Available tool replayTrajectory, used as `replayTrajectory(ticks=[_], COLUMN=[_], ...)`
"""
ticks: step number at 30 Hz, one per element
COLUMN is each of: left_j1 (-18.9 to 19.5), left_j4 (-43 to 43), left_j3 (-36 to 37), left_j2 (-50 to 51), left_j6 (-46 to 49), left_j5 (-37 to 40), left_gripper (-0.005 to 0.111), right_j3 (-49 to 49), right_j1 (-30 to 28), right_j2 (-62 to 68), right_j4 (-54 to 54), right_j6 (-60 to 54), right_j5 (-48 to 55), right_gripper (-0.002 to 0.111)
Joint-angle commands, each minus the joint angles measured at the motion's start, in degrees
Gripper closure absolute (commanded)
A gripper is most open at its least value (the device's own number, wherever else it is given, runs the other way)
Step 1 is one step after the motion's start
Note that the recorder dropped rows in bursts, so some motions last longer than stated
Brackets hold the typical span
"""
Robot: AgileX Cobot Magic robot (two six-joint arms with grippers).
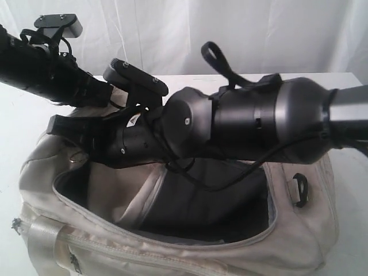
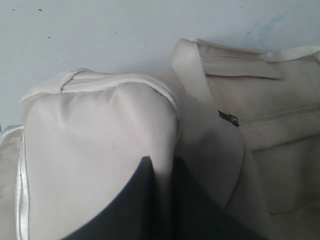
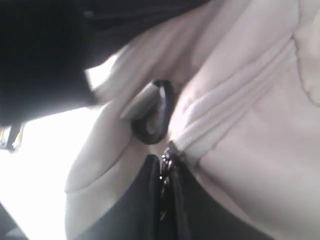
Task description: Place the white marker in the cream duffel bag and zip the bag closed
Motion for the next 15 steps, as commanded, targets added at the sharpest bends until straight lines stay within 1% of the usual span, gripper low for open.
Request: replayTrajectory(ticks=[1,6,7,10,12,15], left_j1=[-0.4,-0.4,-0.4,-0.4,-0.4,-0.4], left_j4=[-1.6,-1.6,-1.6,-1.6,-1.6,-1.6], left_j3=[-0.5,-0.5,-0.5,-0.5,-0.5,-0.5], left_j2=[-0.4,-0.4,-0.4,-0.4,-0.4,-0.4], left_j6=[0.4,0.5,0.5,0.5,0.5,0.5], left_j5=[-0.9,-0.9,-0.9,-0.9,-0.9,-0.9], left_gripper=[0.106,0.106,0.106,0.106,0.106,0.106], right_j3=[-0.1,-0.1,-0.1,-0.1,-0.1,-0.1], right_j1=[-0.5,-0.5,-0.5,-0.5,-0.4,-0.4], right_j2=[-2.9,-3.0,-3.0,-3.5,-4.9,-7.2], right_j4=[-0.8,-0.2,0.1,1.8,2.2,2.2], right_j6=[-2.1,-3.0,-3.4,-4.5,-7.7,-9.7], right_j5=[5.8,9.8,12.8,16.1,16.7,16.5], right_gripper=[0.104,0.104,0.104,0.104,0.104,0.104])
